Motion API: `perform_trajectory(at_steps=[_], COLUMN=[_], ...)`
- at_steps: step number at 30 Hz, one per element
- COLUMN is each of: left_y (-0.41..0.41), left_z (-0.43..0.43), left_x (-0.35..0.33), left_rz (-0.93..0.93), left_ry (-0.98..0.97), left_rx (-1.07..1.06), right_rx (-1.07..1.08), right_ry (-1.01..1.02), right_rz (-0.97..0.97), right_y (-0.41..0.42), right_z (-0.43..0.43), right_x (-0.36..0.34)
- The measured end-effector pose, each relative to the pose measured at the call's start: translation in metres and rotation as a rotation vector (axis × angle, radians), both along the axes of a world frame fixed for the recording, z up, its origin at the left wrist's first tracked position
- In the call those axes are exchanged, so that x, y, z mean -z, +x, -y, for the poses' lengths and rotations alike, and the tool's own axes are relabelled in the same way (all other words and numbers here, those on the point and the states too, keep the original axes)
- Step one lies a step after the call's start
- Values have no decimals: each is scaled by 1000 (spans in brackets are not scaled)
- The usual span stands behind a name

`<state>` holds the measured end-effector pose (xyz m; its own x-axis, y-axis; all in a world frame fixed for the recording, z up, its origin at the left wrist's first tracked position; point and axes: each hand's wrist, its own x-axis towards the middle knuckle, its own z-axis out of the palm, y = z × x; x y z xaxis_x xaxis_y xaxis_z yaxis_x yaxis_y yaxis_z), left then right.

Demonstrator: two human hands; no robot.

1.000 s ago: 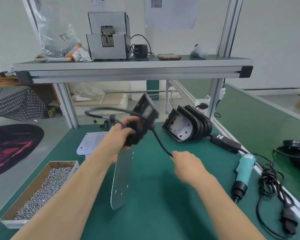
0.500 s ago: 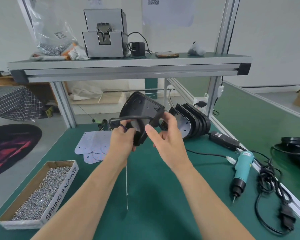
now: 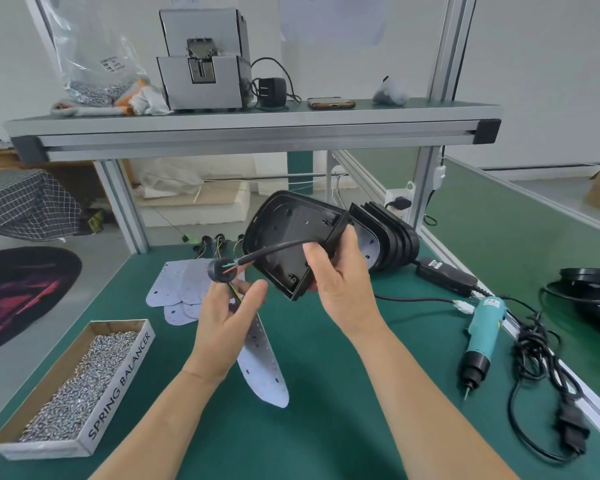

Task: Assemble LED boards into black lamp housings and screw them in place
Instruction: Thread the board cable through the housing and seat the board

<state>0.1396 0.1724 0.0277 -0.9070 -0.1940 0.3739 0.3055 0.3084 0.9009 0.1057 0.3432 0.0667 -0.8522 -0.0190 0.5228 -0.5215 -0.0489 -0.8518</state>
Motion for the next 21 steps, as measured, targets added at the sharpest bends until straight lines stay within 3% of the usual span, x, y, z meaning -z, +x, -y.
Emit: perform_trajectory(at_steps=[6,9,13,16,18,21], left_y=[7,11,18,21,18,9], left_z=[14,18,23,40,60,84], left_x=[20,35,59,53,32,-17], left_rz=[18,116,340,348,320,310], left_ry=[134,221,517,664,617,216], left_rx=[51,110,262,350,402,542], right_rx=[26,7,27,6,8,-16], right_ry=[-17,-41,-29,17,126,223], right_rz=[8,32,60,107,146,234], right_y=[-5,-6,-7,-7,-7,-5], right_z=[-5,-6,-8,-16,-20,-19], right_x=[12,19,24,24,26,32])
